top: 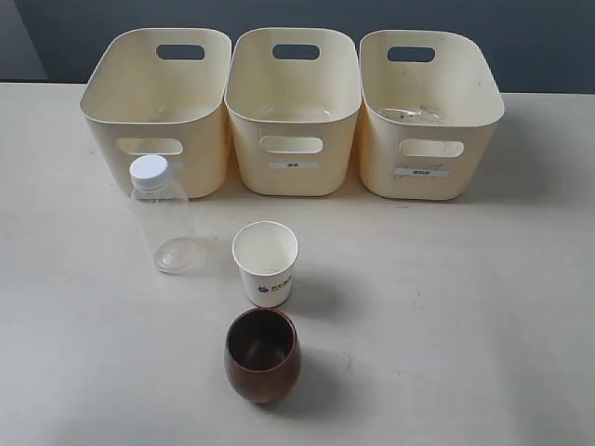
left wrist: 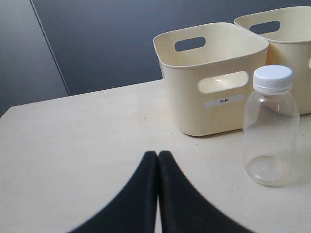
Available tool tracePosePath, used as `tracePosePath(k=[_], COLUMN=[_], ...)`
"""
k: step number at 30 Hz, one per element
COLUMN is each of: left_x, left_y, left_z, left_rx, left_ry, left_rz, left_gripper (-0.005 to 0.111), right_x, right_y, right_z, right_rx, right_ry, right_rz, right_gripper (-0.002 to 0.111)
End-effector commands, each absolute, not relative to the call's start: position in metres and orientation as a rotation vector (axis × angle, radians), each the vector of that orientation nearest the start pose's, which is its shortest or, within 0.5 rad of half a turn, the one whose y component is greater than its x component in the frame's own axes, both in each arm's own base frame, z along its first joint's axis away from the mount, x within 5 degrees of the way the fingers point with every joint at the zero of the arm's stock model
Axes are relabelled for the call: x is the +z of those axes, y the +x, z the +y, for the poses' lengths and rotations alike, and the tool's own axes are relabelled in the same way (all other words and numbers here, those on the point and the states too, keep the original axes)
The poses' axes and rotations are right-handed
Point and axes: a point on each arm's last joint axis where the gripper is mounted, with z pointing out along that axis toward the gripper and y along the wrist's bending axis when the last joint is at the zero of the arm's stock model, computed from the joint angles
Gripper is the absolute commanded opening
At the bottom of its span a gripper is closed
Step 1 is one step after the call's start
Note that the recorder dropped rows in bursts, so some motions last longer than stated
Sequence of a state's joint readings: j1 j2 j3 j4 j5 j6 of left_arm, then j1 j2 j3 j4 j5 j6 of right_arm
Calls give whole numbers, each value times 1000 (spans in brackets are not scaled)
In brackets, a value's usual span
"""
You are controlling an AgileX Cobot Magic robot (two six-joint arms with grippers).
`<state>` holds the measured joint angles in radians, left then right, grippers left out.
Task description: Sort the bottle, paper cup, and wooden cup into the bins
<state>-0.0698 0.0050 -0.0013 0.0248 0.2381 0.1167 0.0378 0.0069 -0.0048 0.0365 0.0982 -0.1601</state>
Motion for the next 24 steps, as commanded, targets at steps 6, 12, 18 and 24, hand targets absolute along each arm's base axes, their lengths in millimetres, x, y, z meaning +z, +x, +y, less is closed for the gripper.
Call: tracePosePath(k=[6,12,18,24], left_x=[191,191,191,191], left_y=[55,55,55,55], left_z=[-4,-4,-4,-4], left_rx=[51,51,51,51], left_ry=[176,176,176,176], left_rz=[1714,1714,1714,1714], left_gripper=[0,0,0,0], right_x=[204,204,204,204], right_y=[56,56,56,56], right_z=[2,2,2,2], right_rx=[-68,-68,-68,-77], right_ry=[-126,-126,-126,-132], right_rz=[1580,1580,1580,1575], right_gripper=[-1,-1,-1,-1])
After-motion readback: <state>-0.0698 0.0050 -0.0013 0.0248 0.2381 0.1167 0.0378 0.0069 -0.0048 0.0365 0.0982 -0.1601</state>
